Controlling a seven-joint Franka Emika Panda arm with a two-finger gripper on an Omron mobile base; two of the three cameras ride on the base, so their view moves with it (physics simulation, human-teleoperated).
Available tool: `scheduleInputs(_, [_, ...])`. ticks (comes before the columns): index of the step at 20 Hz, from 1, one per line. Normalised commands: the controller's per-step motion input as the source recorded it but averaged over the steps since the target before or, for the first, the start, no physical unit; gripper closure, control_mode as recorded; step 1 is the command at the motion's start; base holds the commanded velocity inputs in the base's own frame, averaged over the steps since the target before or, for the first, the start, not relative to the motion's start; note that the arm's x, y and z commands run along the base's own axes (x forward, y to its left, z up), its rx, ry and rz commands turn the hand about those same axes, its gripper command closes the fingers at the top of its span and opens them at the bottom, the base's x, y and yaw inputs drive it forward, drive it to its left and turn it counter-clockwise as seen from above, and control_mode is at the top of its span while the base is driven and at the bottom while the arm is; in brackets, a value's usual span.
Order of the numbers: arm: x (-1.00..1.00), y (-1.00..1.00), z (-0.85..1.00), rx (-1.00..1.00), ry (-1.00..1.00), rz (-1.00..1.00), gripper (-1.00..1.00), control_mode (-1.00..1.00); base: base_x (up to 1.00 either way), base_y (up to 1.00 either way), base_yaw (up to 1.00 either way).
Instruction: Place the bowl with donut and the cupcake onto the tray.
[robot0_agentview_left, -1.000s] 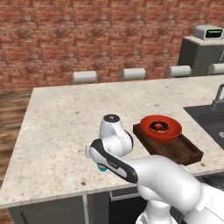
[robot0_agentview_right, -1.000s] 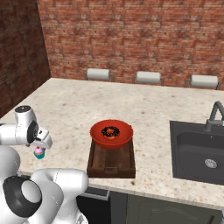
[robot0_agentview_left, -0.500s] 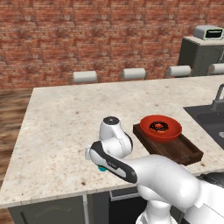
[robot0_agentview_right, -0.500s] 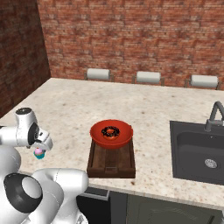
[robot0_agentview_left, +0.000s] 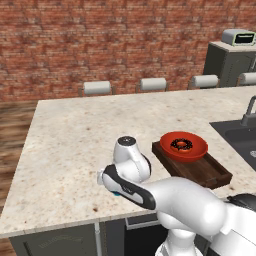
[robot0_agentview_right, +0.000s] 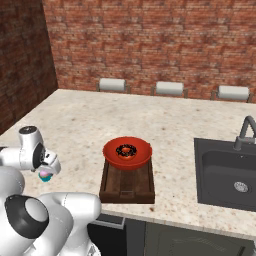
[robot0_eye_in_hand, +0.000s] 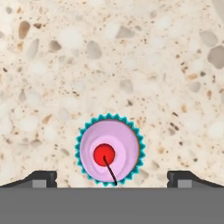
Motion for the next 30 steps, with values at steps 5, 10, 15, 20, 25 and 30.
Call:
scheduleInputs(5, [0.04,0.0,-0.12,0.0,0.0,0.0,-1.0,-1.0,0.0,0.0,0.0])
scheduleInputs(10, [0.11,0.0,-0.08,0.0,0.0,0.0,-1.0,-1.0,0.0,0.0,0.0])
scheduleInputs(15, [0.14,0.0,-0.05,0.0,0.0,0.0,-1.0,-1.0,0.0,0.0,0.0])
scheduleInputs(20, [0.04,0.0,-0.11,0.0,0.0,0.0,-1.0,-1.0,0.0,0.0,0.0])
scheduleInputs(25, [0.0,0.0,-0.15,0.0,0.0,0.0,-1.0,-1.0,0.0,0.0,0.0])
scheduleInputs(30, [0.0,0.0,-0.11,0.0,0.0,0.0,1.0,-1.0,0.0,0.0,0.0])
